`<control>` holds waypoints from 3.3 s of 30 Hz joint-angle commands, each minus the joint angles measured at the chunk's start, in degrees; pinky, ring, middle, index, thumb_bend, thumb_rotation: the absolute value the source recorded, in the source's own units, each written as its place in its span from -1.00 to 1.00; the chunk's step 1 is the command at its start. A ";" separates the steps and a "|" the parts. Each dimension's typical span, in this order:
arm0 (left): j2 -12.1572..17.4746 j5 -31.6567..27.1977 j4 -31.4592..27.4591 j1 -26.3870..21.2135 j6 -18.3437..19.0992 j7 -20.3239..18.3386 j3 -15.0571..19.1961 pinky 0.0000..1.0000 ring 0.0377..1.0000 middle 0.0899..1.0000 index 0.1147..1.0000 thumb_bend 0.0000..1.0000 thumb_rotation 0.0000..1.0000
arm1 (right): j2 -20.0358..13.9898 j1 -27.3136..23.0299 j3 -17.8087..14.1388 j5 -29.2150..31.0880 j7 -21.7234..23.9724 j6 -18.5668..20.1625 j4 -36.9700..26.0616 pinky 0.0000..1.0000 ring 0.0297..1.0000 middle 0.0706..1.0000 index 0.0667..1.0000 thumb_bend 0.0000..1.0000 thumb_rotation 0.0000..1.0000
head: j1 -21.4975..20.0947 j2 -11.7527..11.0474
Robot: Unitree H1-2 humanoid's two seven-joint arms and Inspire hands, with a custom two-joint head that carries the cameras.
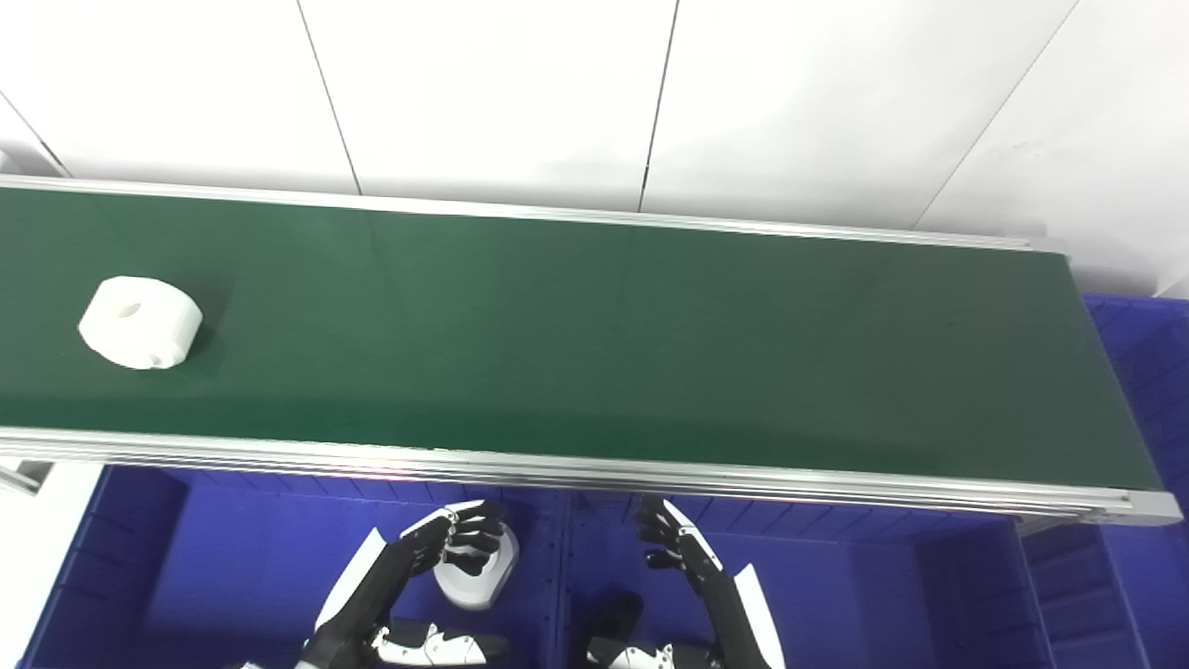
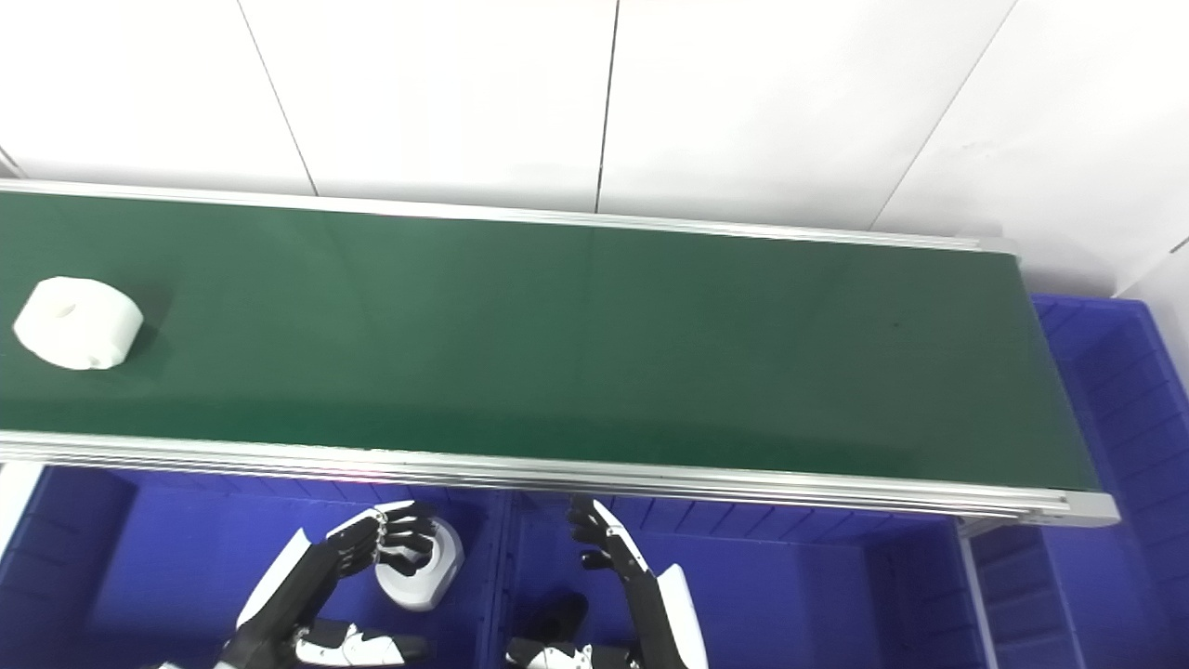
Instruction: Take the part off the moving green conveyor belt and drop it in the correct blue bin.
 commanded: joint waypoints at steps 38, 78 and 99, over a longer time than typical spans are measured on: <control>9.76 4.85 -9.16 -5.92 -1.52 22.88 -16.05 0.20 0.33 0.36 0.35 0.89 -0.31 | -4.62 -3.91 3.95 5.71 -5.39 -3.91 5.34 0.54 0.69 0.73 0.86 0.84 -0.34 | 20.91 -12.28; 11.28 9.52 -15.47 -26.73 21.92 -10.16 21.29 0.58 0.71 0.78 0.81 0.59 -0.79 | -6.96 -6.24 4.66 10.54 -3.92 -3.93 5.04 0.69 0.83 0.80 0.92 0.86 -0.35 | 30.53 -8.14; 16.32 26.25 -7.51 -33.50 34.07 -24.69 14.55 0.82 0.83 0.82 0.88 0.86 -0.78 | -7.72 -6.07 3.91 12.32 -3.21 -3.92 3.84 1.00 0.94 0.88 1.00 0.84 -0.37 | 33.09 -6.98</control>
